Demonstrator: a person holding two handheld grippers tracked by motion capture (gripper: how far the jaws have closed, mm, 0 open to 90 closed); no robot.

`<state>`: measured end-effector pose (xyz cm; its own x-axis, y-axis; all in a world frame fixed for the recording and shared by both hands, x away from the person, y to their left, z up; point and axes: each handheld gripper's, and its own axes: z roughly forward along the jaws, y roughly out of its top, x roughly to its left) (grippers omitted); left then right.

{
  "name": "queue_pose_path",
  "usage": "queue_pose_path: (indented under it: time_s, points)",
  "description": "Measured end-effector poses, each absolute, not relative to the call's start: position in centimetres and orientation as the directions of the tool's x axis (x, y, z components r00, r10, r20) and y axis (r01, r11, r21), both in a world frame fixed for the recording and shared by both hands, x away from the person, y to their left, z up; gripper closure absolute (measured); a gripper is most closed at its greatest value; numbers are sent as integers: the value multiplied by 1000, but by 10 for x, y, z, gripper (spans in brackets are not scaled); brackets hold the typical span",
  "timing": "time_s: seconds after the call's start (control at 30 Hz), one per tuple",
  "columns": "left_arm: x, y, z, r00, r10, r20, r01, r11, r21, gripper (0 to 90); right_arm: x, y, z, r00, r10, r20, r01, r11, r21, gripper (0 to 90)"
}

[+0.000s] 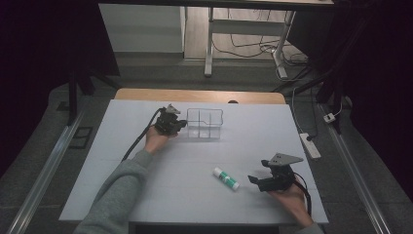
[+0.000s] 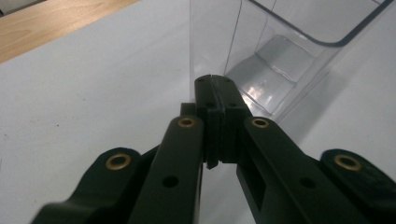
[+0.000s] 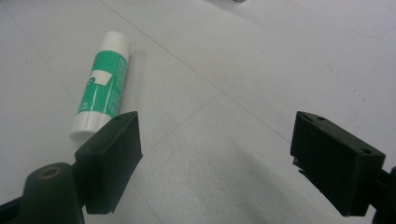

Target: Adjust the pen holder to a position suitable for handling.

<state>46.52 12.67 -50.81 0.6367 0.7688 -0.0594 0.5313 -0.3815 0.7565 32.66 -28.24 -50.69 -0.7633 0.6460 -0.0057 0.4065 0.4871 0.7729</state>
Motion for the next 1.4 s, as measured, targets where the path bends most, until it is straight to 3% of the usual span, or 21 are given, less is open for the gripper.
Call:
queue_pose_path:
  time_s: [0.37, 0.9, 1.17, 1.4]
  points:
    - [457, 140, -500, 639, 767, -49, 533, -396, 748, 884, 325, -285, -505, -760, 650, -4, 408, 482, 775, 156]
    - [409, 163, -487, 654, 756, -34, 492, -390, 778, 877, 325, -285, -504, -761, 649, -5, 406, 482, 777, 156]
    - [379, 182, -485, 656, 754, -39, 477, -374, 795, 519, 324, -285, -504, -762, 647, -1, 407, 481, 777, 156]
    - [358, 193, -487, 649, 759, -50, 494, -371, 786, 394, 325, -285, -504, -763, 647, 10, 413, 475, 777, 157]
